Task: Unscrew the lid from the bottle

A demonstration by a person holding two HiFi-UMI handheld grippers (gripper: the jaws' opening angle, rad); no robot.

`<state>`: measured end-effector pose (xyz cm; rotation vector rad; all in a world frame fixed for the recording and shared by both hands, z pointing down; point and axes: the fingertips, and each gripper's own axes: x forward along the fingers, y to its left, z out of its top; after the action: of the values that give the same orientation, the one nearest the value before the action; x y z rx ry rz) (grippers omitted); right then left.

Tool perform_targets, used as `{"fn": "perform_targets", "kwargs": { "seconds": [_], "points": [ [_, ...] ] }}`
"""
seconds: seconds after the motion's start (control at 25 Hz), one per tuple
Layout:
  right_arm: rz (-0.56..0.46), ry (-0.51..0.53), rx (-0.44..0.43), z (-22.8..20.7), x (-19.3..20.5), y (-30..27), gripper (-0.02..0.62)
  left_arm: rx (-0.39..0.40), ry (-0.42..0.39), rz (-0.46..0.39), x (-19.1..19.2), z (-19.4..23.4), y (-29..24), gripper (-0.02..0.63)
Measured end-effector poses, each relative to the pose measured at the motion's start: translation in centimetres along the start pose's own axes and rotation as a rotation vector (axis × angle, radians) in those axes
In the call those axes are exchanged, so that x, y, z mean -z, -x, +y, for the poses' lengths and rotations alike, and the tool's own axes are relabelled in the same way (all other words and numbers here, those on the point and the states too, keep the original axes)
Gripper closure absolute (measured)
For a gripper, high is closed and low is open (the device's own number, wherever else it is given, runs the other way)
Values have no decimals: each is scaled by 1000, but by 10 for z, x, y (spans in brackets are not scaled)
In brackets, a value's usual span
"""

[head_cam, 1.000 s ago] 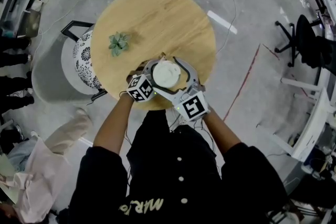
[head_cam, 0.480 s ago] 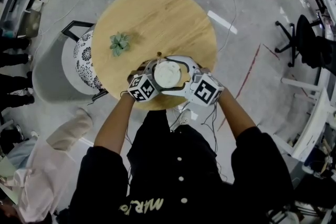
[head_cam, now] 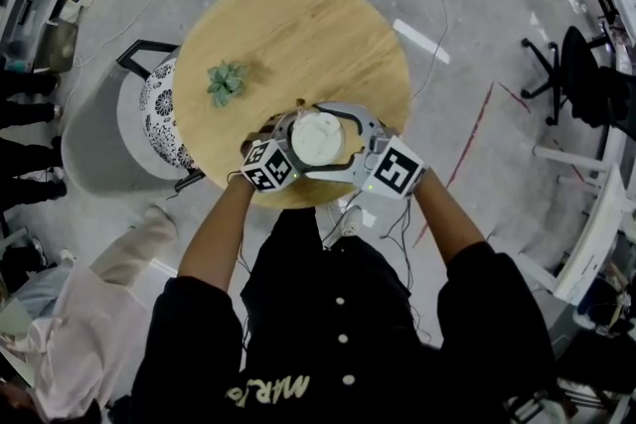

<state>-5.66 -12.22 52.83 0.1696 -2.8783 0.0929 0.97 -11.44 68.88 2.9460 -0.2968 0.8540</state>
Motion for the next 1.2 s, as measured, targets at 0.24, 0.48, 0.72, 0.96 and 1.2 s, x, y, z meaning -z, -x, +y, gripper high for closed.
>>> {"fn": "perform_targets", "kwargs": {
  "seconds": [0.24, 0.48, 0.72, 0.96, 1.2],
  "points": [
    [-23, 19, 22, 3, -15, 5, 126, -2, 6, 6, -1, 0, 0, 245],
    [-39, 65, 56, 11, -43, 12, 126, -34, 23, 70, 14, -2, 0, 244],
    [-119, 16, 123, 8, -86, 28, 126, -75, 37, 97, 7, 1, 14, 231],
    [-142, 1, 170, 6, -119, 42, 126, -118, 44, 114, 0, 0, 38, 229],
    [-152, -25, 264, 0, -153, 72, 126, -266, 69, 47, -30, 4, 88, 229]
  ]
}}
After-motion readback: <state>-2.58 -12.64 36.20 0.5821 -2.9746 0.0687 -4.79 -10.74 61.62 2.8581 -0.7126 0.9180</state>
